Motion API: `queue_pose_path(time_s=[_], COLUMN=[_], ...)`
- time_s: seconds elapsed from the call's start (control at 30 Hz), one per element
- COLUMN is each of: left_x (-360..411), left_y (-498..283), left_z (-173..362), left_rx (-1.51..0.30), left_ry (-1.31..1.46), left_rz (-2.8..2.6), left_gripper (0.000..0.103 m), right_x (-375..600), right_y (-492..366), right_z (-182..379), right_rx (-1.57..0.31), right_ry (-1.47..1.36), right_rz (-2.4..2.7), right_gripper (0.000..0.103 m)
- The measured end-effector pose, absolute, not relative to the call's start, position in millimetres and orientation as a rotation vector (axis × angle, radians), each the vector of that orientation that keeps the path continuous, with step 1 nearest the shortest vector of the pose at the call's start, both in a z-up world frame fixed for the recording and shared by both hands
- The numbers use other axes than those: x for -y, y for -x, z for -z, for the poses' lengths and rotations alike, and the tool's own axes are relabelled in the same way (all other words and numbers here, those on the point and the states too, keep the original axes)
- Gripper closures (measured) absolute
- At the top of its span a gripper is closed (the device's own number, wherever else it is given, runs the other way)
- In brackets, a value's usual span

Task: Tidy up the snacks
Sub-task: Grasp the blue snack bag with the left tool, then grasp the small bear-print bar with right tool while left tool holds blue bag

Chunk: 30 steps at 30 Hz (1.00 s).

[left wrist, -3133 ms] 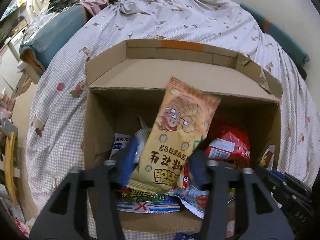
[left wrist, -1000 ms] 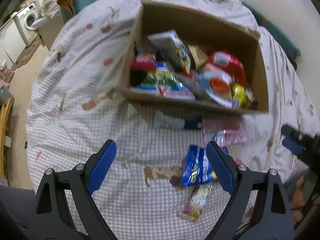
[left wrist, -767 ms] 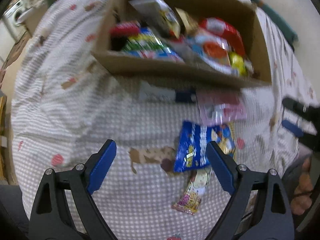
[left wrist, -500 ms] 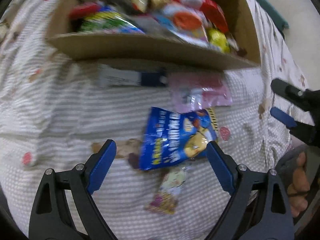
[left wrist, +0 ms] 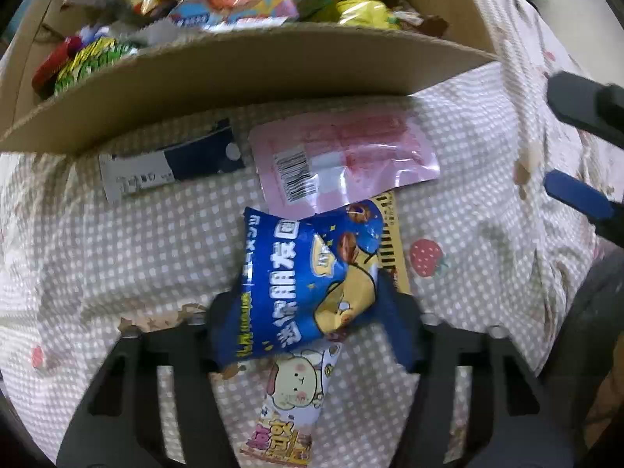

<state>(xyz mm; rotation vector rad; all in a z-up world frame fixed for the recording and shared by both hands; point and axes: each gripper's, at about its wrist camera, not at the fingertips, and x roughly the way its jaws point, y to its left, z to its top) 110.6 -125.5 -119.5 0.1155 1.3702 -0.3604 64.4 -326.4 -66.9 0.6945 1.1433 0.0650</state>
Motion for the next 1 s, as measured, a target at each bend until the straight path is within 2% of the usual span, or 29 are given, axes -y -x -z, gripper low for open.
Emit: queue_pose_path(time_s=[0.2, 0.63, 0.83, 1.0], left_x=[114, 52, -4, -30], left_y=[-107, -86, -78, -88], left_z=[93, 14, 2, 21], left_rx=[-1.338, -1.249, -1.202, -1.222], left_ry=[-0.125, -0.076, -0.036, 0.069], left_rz=[0.361, 0.303, 0.227, 0.172], left_gripper=[0.064, 0.068, 0.068, 0.068], right_x=[328, 326, 312, 290], right_y=[-63, -59, -59, -57], right_z=[63, 61, 60, 68], right_rx=[-1.134, -1.138, -1.155, -1.205], right_ry=[-0.708, -0.691, -0.619, -0.588], right_rz=[-0.074, -0.079, -0.101, -0.158], right_gripper=[0.006, 0.006, 0.006, 0.006])
